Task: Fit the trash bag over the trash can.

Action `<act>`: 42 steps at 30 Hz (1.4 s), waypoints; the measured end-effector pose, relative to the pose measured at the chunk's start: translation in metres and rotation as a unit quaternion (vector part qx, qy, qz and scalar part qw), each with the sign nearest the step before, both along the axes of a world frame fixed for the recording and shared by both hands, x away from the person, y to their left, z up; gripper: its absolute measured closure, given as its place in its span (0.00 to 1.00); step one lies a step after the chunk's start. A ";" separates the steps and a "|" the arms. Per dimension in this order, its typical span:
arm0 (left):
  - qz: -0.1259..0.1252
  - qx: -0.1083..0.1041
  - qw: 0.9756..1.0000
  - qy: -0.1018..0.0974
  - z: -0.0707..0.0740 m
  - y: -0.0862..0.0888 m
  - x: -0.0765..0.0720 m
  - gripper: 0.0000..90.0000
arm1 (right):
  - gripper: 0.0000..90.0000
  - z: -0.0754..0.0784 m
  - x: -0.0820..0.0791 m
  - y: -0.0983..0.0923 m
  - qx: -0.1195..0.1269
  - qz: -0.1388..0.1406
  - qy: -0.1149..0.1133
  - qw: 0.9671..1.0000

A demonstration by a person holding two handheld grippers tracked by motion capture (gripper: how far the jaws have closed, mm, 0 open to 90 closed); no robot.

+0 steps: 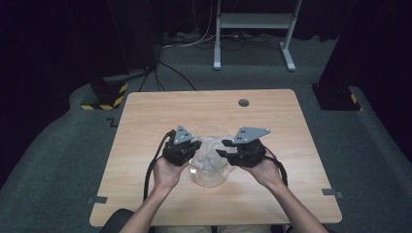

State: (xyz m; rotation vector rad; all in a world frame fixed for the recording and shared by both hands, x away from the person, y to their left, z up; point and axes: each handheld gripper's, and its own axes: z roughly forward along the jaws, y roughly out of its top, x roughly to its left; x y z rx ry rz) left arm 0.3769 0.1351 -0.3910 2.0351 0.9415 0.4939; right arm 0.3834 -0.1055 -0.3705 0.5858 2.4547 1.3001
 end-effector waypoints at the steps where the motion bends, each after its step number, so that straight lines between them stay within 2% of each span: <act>1: 0.002 0.002 1.000 0.002 -0.001 0.001 0.001 1.00 | 0.65 0.001 0.001 -0.004 0.006 -0.006 0.000 1.000; 4: 0.005 0.001 1.000 0.010 -0.003 0.002 0.003 1.00 | 0.64 0.007 0.004 -0.018 0.033 -0.031 0.001 0.999; 6: 0.006 0.001 1.000 0.015 -0.003 0.003 0.004 1.00 | 0.63 0.009 0.007 -0.025 0.042 -0.045 0.001 0.998; 8: 0.007 0.001 1.000 0.020 -0.004 0.004 0.005 1.00 | 0.62 0.009 0.009 -0.029 0.042 -0.052 0.007 0.998; 12: 0.009 0.000 1.000 0.028 -0.006 0.006 0.006 1.00 | 0.62 0.003 0.013 -0.029 0.027 -0.053 0.033 0.998; 16: 0.009 -0.004 1.000 0.026 -0.006 0.007 0.007 0.99 | 0.77 -0.003 0.016 -0.025 0.008 -0.050 0.046 0.998; 18: 0.007 -0.015 1.000 0.027 -0.006 0.008 0.005 0.98 | 0.87 -0.004 0.015 -0.022 0.000 -0.049 0.042 0.998; 19: 0.005 -0.035 0.999 0.026 -0.004 0.009 0.002 0.95 | 0.91 -0.003 0.015 -0.021 -0.003 -0.051 0.040 0.998; 21: 0.004 -0.047 0.999 0.009 0.001 0.011 -0.004 0.85 | 0.98 -0.003 0.013 -0.018 -0.012 -0.053 0.025 0.998; 23: 0.001 -0.059 0.998 -0.015 0.007 0.013 -0.010 0.75 | 1.00 -0.003 0.011 -0.016 -0.016 -0.053 0.012 0.998; 25: -0.001 -0.067 0.997 -0.025 0.010 0.014 -0.012 0.67 | 1.00 -0.002 0.012 -0.014 -0.017 -0.053 0.007 0.998; 27: -0.008 -0.078 0.997 -0.026 0.011 0.015 -0.014 0.61 | 1.00 -0.001 0.012 -0.010 -0.014 -0.053 0.003 0.999; 30: -0.023 -0.084 0.996 -0.026 0.012 0.013 -0.015 0.56 | 1.00 0.002 0.014 -0.004 -0.009 -0.052 -0.001 0.999; 34: -0.048 -0.086 0.995 -0.024 0.015 0.009 -0.019 0.54 | 1.00 0.003 0.017 0.006 -0.005 -0.047 -0.007 0.999; 39: -0.083 -0.075 0.994 -0.008 0.015 0.002 -0.022 0.55 | 1.00 0.002 0.027 0.015 0.012 -0.051 0.000 0.999; 42: -0.090 -0.063 0.994 0.001 0.014 0.000 -0.022 0.57 | 1.00 0.001 0.033 0.020 0.013 -0.057 0.004 0.998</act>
